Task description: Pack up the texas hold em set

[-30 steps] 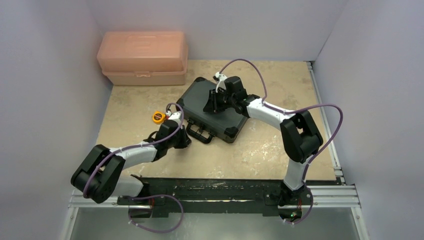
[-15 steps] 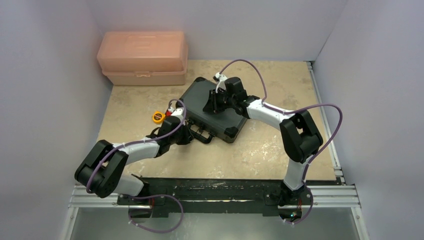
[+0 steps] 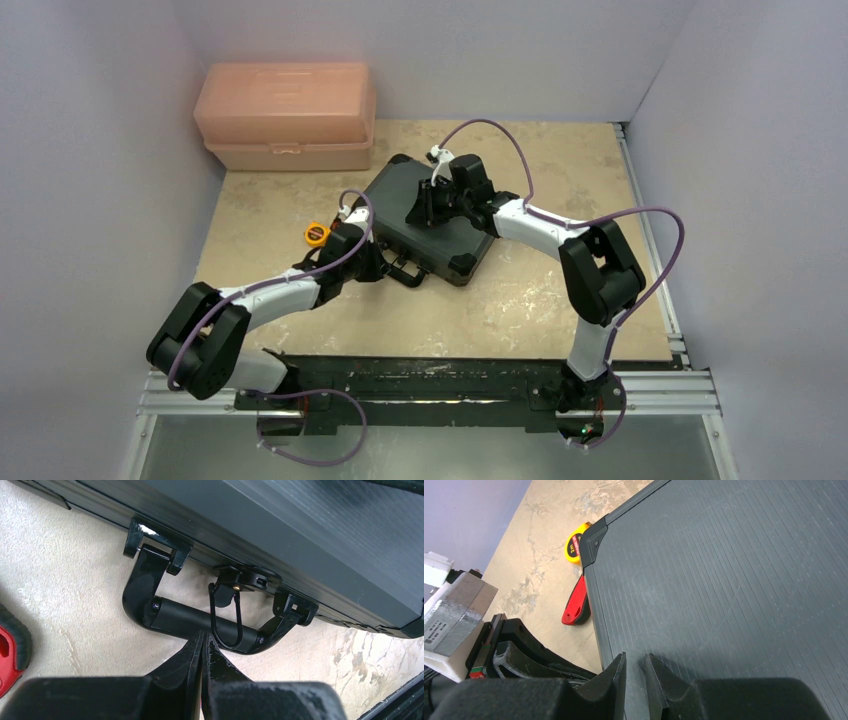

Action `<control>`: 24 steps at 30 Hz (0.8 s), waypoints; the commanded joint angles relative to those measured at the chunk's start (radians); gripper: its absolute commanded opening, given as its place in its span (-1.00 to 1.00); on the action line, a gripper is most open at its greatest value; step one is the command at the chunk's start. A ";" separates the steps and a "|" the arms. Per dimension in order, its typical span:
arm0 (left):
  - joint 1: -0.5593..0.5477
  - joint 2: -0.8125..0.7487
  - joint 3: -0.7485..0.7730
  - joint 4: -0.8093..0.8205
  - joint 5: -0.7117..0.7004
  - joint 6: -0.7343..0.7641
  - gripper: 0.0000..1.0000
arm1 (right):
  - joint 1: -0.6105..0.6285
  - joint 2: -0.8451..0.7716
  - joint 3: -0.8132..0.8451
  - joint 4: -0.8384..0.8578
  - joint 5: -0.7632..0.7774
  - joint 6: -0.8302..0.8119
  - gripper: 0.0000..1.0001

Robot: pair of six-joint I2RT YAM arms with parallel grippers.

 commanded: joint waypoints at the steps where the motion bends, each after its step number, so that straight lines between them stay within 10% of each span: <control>1: -0.003 0.019 0.030 0.032 -0.002 0.000 -1.00 | 0.015 0.099 -0.090 -0.285 0.048 -0.035 -0.51; 24: -0.003 0.175 0.209 0.100 0.035 -0.038 -1.00 | 0.015 0.095 -0.173 -0.242 0.048 -0.031 -0.54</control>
